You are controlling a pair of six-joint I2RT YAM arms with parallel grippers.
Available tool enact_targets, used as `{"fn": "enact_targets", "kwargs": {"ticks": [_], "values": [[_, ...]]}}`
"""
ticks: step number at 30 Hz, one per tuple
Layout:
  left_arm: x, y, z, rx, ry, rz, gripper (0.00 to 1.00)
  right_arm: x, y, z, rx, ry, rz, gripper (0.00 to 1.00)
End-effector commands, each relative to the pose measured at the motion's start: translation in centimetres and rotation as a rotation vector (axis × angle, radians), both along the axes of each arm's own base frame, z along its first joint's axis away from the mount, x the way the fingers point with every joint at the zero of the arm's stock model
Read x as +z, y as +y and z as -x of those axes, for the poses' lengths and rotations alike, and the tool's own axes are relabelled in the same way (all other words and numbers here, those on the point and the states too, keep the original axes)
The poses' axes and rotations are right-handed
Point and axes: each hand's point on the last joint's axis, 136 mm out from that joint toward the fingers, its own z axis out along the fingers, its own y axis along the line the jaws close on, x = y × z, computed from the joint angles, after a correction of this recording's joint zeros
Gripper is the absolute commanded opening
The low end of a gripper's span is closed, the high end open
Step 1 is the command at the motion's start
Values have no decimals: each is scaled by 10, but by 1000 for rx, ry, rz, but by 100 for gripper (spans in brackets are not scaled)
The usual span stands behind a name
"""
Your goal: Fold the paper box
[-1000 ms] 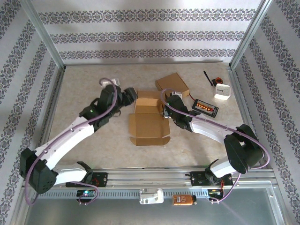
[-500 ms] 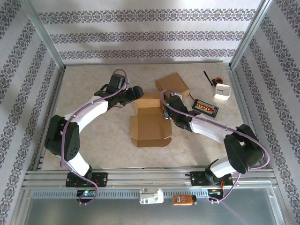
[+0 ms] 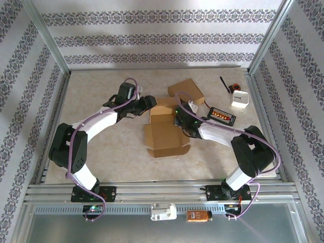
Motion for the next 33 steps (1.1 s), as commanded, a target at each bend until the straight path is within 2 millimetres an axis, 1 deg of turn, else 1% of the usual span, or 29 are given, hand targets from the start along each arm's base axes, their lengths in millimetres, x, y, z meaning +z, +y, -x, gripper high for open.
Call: {"fn": "enact_targets", "kwargs": {"ticks": [1,3,6,9,11,14,17,18,21,23,24,25,26,29,31,33], "values": [[11,-8,3,-28,-8,76,58,11,15,-10,-91,-23,-91,18],[13,-7,3,-28,-6,73,58,15,25,-15,-80,-38,-118,20],[13,-5,1,-24,-5,40,58,24,42,-21,-16,-72,-148,25],[7,3,-3,-13,-3,-39,58,36,58,-20,92,-133,-142,34],[6,10,-8,8,-16,-83,58,42,70,-13,212,-161,-117,42],[4,23,-12,60,-45,-150,58,56,75,6,364,-195,-82,51],[-2,34,-11,82,-61,-213,58,66,63,31,454,-242,-47,60],[-5,35,-10,82,-55,-217,58,72,59,38,480,-265,-34,61],[-6,26,-9,56,-59,-181,58,97,47,61,577,-362,-11,69],[-2,20,-9,52,-80,-156,58,124,33,72,612,-468,25,80],[1,18,-10,52,-94,-146,58,133,24,74,611,-514,57,85],[5,16,-10,52,-107,-136,58,144,13,74,623,-586,120,89],[11,14,-10,51,-124,-129,58,153,1,71,624,-653,195,90],[22,15,-13,83,-148,-121,61,168,-47,47,540,-712,346,91],[26,15,-14,94,-152,-113,65,163,-66,32,588,-718,391,90],[29,14,-16,95,-155,-112,69,150,-72,25,705,-714,438,90]]}}
